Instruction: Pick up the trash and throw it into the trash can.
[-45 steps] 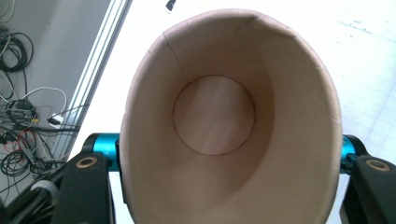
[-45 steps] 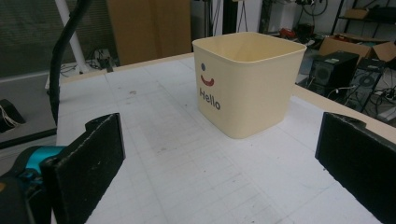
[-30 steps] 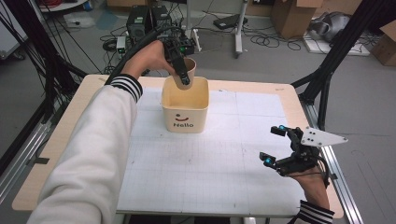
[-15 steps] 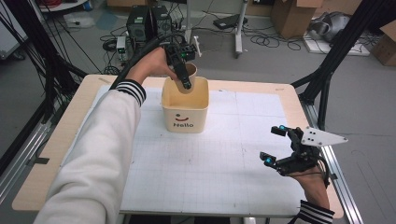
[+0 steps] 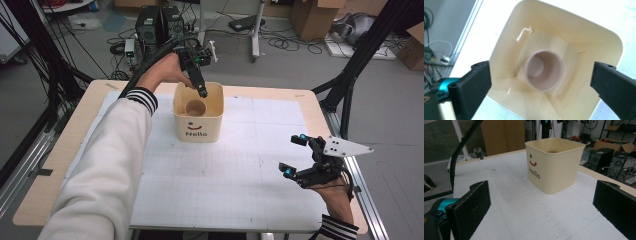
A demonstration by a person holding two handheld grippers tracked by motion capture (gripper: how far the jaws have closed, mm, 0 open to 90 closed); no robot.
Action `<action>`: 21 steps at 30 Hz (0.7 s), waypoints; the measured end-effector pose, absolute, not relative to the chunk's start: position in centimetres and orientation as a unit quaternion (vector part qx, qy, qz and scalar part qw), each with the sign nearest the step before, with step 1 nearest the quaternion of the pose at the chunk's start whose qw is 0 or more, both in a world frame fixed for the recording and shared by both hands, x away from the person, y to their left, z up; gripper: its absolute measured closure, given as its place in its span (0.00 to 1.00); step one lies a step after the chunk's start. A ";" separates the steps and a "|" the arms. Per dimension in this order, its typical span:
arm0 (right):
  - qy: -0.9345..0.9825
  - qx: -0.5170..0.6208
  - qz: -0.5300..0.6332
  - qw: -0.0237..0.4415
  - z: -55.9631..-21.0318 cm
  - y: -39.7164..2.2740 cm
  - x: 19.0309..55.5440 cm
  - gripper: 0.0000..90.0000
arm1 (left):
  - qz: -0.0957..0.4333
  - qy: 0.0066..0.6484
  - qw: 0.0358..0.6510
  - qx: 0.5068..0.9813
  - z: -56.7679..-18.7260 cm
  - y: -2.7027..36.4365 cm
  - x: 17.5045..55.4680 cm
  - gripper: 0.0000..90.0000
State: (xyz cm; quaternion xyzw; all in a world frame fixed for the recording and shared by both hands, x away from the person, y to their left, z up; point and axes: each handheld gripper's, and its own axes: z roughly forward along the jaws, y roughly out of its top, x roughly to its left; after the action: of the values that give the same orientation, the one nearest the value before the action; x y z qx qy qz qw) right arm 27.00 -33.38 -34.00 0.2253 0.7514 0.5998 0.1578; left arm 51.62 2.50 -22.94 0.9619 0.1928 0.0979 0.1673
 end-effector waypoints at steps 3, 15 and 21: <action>0.751 0.227 0.600 0.158 -34.0 -33.4 27.0 0.00 | 0.096 0.189 0.170 0.962 -22.7 2.5 51.5 0.02; 0.750 0.226 0.600 0.159 -33.9 -33.3 27.0 0.00 | 0.105 0.190 0.194 0.957 -20.9 2.6 50.5 0.02; 0.751 0.226 0.600 0.158 -34.0 -33.3 27.0 0.00 | 0.108 0.183 0.207 0.955 -19.4 3.3 49.9 0.02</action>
State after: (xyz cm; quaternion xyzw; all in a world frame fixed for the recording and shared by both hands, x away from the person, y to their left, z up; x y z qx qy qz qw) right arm 27.01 -33.29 -33.97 0.2259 0.7507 0.6002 0.1584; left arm 49.94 3.29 -19.45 0.9550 0.1831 0.1084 0.2069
